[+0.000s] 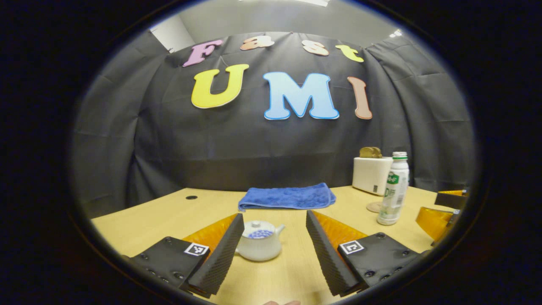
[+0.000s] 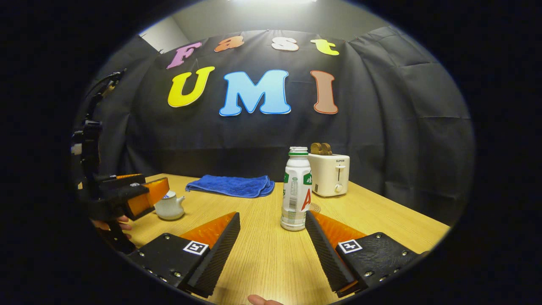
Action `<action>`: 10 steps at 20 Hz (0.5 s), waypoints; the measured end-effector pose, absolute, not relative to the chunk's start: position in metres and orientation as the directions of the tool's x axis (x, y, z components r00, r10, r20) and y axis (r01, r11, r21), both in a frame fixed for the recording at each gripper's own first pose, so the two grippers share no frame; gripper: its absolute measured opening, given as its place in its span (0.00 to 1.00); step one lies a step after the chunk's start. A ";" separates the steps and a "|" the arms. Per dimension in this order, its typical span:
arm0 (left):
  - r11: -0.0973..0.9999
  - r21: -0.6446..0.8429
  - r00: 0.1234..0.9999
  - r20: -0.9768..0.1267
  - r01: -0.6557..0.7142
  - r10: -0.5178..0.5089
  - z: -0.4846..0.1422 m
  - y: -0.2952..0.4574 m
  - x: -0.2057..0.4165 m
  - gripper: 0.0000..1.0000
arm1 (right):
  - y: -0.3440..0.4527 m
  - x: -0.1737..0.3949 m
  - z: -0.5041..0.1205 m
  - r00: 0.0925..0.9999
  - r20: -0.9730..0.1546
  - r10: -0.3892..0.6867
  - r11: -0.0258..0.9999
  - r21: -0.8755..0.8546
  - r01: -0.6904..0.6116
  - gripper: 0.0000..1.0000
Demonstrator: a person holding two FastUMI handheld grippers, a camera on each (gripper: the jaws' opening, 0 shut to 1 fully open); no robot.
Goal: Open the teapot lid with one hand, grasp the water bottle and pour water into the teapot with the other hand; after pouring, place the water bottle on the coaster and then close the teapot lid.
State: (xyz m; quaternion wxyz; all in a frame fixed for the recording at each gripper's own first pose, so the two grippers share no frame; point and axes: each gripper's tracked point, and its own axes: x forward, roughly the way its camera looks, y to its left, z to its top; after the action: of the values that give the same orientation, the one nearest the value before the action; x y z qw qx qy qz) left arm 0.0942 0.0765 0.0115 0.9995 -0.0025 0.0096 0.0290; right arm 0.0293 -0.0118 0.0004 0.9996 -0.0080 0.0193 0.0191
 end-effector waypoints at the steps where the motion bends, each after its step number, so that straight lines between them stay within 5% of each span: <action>1: 0.998 -0.006 0.998 -0.025 -0.062 0.062 0.012 0.081 0.102 1.00 | -0.012 0.029 -0.002 0.998 -0.044 0.038 0.999 -0.013 -0.039 0.95; 8: 0.998 -0.007 0.993 -0.102 -0.059 0.058 -0.014 0.095 0.142 1.00 | -0.018 0.030 0.002 0.999 -0.028 0.024 0.999 -0.020 -0.024 0.95; 10: 0.998 -0.014 0.991 -0.121 -0.055 0.053 -0.022 0.098 0.149 0.92 | -0.017 0.032 -0.003 0.999 -0.043 0.031 0.999 -0.021 -0.032 0.95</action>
State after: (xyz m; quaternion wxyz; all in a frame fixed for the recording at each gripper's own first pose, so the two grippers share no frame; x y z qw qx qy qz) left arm 0.1487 0.0976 -0.0222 0.9978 -0.0088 0.0603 0.0272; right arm 0.0322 -0.0169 -0.0030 0.9996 -0.0109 0.0214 0.0158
